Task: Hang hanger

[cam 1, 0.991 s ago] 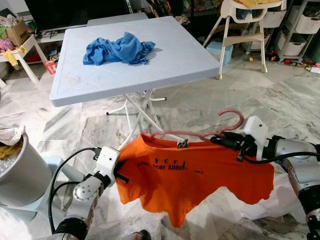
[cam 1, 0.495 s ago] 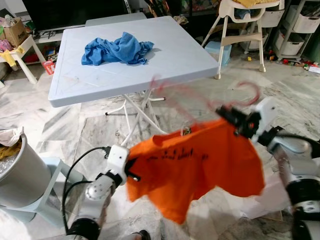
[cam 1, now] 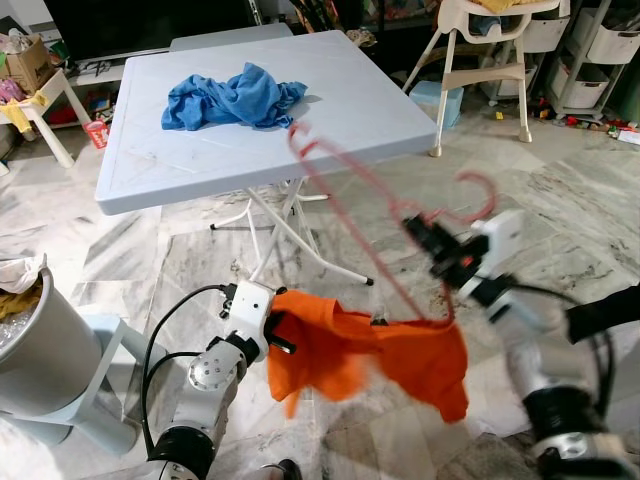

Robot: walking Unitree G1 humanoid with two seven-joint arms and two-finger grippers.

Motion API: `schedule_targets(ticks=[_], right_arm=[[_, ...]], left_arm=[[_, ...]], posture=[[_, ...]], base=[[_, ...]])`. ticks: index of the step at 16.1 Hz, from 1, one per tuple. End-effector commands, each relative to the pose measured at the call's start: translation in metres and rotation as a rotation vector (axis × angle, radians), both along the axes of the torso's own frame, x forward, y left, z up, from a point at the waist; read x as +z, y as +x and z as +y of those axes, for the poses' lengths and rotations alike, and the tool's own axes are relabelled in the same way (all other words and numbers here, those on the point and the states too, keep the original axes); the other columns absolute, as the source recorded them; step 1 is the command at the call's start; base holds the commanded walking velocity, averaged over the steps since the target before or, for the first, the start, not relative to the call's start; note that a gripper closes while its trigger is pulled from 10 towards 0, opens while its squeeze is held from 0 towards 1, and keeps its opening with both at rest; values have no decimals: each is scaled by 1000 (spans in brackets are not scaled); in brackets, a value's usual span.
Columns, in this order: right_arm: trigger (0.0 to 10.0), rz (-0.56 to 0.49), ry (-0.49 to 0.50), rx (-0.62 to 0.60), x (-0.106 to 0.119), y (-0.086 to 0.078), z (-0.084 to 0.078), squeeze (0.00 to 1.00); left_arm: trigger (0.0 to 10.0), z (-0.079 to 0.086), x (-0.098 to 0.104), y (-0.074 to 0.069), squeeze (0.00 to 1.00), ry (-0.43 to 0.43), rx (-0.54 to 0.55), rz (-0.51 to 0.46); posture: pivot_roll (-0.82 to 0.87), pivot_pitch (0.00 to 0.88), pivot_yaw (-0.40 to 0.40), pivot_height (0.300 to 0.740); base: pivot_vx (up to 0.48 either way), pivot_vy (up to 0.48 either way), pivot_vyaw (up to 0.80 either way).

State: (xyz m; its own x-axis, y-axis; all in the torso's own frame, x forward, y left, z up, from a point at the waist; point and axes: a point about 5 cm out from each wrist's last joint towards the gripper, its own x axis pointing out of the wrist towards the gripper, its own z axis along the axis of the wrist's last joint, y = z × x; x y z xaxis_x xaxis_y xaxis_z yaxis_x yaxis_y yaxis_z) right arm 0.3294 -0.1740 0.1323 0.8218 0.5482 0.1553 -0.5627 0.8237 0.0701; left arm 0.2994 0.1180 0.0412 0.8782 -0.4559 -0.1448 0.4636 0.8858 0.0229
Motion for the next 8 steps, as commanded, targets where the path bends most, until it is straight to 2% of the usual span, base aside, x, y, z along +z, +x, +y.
schedule_targets(ticks=[1, 2, 3, 4, 5, 6, 8], right_arm=[[0, -62, 16, -63, 14, 5, 1, 0], [0, -79, 49, -151, 20, 11, 3, 0], [0, -92, 55, -184, 23, 13, 4, 0], [0, -127, 67, -309, 32, 18, -2, 0], [0, -123, 120, -378, 37, 22, -7, 0], [0, -93, 245, -492, 42, 28, -14, 0], [0, -64, 323, -587, 44, 31, -14, 0]], left_arm=[[0, -5, 7, 3, 0, 9, -30, -25], [0, -8, 6, 1, 0, 9, -40, -25], [0, -9, 5, 0, 0, 9, -46, -24], [0, -12, 4, -3, 0, -1, -73, -22], [0, -14, 4, -4, 0, -6, -83, -19], [0, -16, 3, -6, 0, -15, -95, -17], [0, -19, 2, -7, 0, -15, -95, -16]], posture=[[-148, 46, 107, 740], [-147, 45, 109, 740], [-147, 45, 109, 740], [-146, 45, 110, 740], [-146, 44, 109, 740], [-146, 43, 106, 740], [-144, 41, 103, 740]], base=[[0, 0, 0], [0, 0, 0], [0, 0, 0], [0, 0, 0], [0, 0, 0], [0, 0, 0], [0, 0, 0]])
